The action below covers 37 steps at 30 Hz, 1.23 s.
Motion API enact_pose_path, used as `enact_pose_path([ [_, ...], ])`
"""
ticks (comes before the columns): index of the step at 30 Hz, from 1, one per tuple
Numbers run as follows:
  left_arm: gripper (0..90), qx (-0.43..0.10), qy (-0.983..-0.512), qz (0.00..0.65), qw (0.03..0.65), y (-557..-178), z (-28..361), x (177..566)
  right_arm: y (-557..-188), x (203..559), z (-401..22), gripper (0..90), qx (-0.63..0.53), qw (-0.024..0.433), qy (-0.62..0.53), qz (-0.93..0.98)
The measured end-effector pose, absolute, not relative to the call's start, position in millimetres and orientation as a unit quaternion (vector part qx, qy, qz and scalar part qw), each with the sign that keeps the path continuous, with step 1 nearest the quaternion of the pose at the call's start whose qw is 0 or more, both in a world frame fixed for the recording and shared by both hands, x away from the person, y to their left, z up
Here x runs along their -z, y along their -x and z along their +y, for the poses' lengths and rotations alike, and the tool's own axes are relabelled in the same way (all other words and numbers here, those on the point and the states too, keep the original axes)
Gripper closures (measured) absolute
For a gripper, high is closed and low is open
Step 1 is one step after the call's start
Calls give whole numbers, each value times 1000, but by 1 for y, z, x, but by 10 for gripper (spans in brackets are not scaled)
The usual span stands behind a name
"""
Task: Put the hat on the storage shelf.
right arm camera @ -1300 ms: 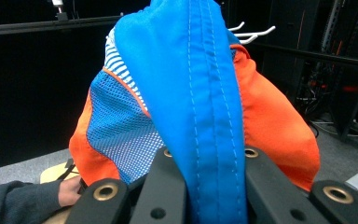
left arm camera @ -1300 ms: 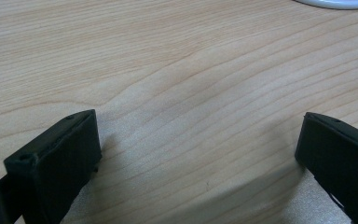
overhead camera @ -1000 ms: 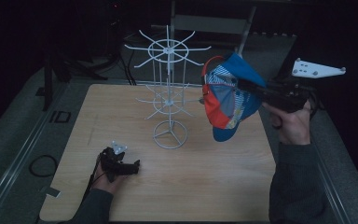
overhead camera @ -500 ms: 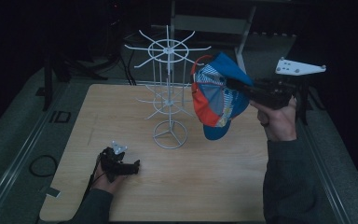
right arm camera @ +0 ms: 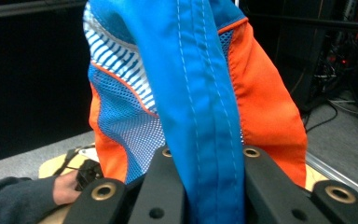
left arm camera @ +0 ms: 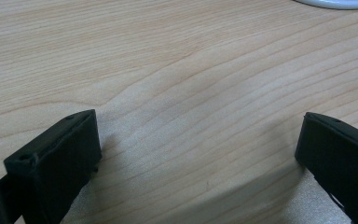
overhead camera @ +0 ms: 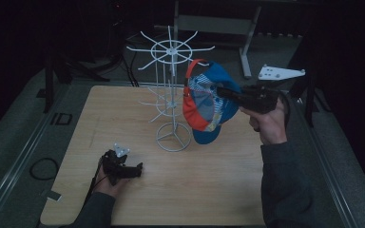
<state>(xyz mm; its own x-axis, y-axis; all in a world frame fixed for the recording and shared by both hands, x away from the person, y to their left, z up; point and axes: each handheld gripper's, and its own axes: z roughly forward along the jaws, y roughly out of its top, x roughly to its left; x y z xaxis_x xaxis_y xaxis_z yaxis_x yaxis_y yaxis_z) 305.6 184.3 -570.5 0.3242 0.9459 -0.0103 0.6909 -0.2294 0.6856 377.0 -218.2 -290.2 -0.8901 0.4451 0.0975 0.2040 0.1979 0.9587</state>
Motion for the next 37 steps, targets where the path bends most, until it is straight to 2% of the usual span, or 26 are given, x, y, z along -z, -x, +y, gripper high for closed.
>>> enact_pose_path([
  [6,1,-210,-756,541,302,-306,184,570,-379,296,-207,849,-585,106,-212,776],
  [10,1,-211,-755,542,302,-306,184,571,-380,299,-203,763,-571,117,-218,783],
  [13,1,-210,-756,541,302,-305,184,570,-378,299,-202,601,-564,129,-221,785],
  [14,1,-210,-756,541,302,-305,184,570,-375,300,-201,477,-558,143,-228,785],
  [15,1,-210,-756,541,302,-305,184,570,-375,300,-201,477,-558,143,-228,785],
  [22,1,-210,-756,541,302,-305,184,570,-372,306,-200,187,-534,175,-245,790],
  [27,1,-210,-755,542,303,-306,184,571,-375,313,-204,135,-523,182,-266,789],
  [37,1,-210,-755,542,303,-306,184,571,-375,318,-213,136,-530,174,-276,783],
])
